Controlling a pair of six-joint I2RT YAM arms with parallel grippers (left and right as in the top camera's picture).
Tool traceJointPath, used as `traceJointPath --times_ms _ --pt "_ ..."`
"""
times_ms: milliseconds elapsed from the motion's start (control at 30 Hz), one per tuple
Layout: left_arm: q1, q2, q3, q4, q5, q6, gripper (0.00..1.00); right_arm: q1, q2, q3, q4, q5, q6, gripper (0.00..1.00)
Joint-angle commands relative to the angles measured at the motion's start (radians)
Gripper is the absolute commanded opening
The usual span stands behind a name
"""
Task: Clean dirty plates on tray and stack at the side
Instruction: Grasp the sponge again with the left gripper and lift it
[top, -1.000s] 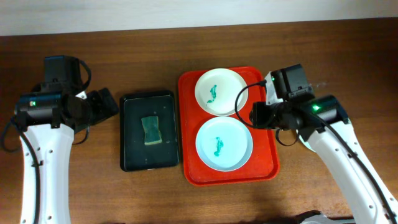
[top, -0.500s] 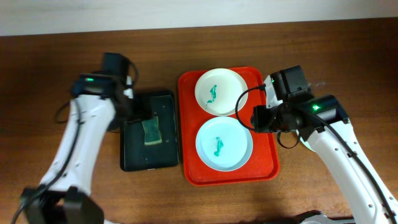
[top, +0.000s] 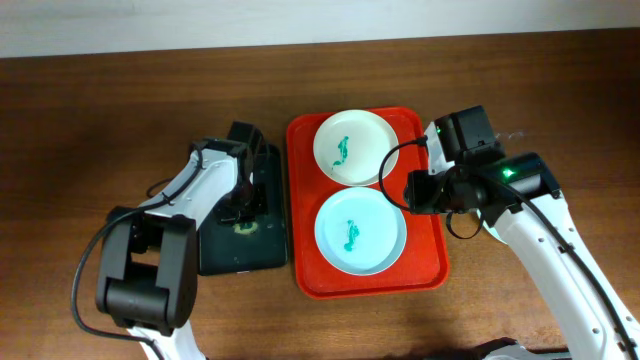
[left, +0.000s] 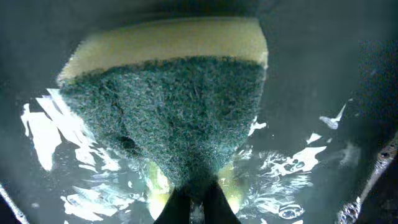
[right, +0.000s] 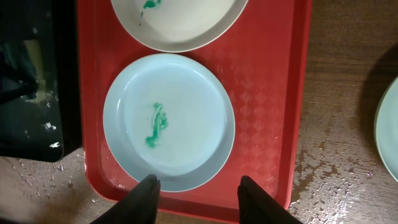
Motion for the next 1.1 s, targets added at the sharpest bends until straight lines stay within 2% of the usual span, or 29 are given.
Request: traceJointPath --times_ms 0,67,100,167,200,233,300,367,433,467,533,567,600,767,800,867,900,933,1000,1067 --pt "0.008 0.021 0.101 -0.095 -0.007 0.005 0.0 0.003 0.006 0.002 0.0 0.013 -0.003 0.43" --pt "0.01 0.021 0.172 -0.158 -0.011 0.005 0.07 0.003 0.006 0.002 -0.003 0.013 -0.003 0.43" --pt "0.01 0.021 0.202 -0.178 -0.02 0.005 0.17 0.003 0.006 0.002 -0.004 0.013 -0.003 0.43" --pt "0.01 0.021 0.21 -0.174 -0.061 0.005 0.49 0.003 0.006 0.002 -0.004 0.013 -0.003 0.43" --pt "0.01 0.023 0.2 -0.155 -0.106 0.004 0.61 0.003 0.006 0.002 -0.004 0.013 -0.003 0.43" --pt "0.01 0.024 0.185 -0.133 -0.138 0.004 0.68 0.003 0.006 0.002 -0.004 0.013 -0.003 0.43" --pt "0.01 0.031 0.154 -0.09 -0.166 0.004 0.75 0.003 0.006 0.002 -0.004 0.013 -0.003 0.43" --pt "0.01 0.039 0.118 -0.034 -0.166 0.005 0.76 0.003 0.006 0.002 -0.004 0.013 -0.003 0.43" --pt "0.01 0.052 0.071 0.053 -0.164 0.004 0.74 0.003 0.006 0.002 -0.003 0.013 -0.003 0.43" --pt "0.01 0.061 0.046 0.103 -0.162 0.005 0.67 0.003 0.006 0.002 -0.003 0.013 -0.003 0.43" --pt "0.009 0.077 0.019 0.154 -0.161 0.005 0.33 0.003 0.006 0.002 -0.004 0.013 -0.003 0.43" --pt "0.009 0.081 0.019 0.154 -0.161 0.005 0.03 0.003 0.006 0.002 -0.004 0.013 -0.003 0.43" --pt "0.009 0.08 0.021 0.152 -0.161 0.005 0.0 0.003 0.006 0.002 -0.005 0.013 -0.003 0.43" --pt "0.009 0.05 0.077 0.071 -0.161 0.005 0.0 0.003 0.006 0.002 -0.004 0.013 -0.003 0.43" --pt "0.009 0.042 0.095 0.047 -0.159 0.005 0.13 0.003 0.006 0.002 -0.005 0.013 -0.003 0.43" --pt "0.009 0.024 0.133 -0.017 -0.152 0.005 0.57 0.003 0.006 0.002 -0.005 0.013 -0.003 0.42" --pt "0.009 0.016 0.152 -0.054 -0.139 0.005 0.74 0.003 0.006 0.002 -0.007 0.013 -0.003 0.42" --pt "0.009 0.011 0.163 -0.084 -0.115 0.005 0.79 0.003 0.006 0.002 -0.01 0.013 -0.003 0.42" --pt "0.009 0.01 0.164 -0.121 -0.066 0.004 0.81 0.003 0.006 0.002 -0.014 0.013 -0.003 0.42" --pt "0.009 0.012 0.152 -0.143 -0.036 0.004 0.77 0.003 0.006 0.002 -0.014 0.013 -0.003 0.42"
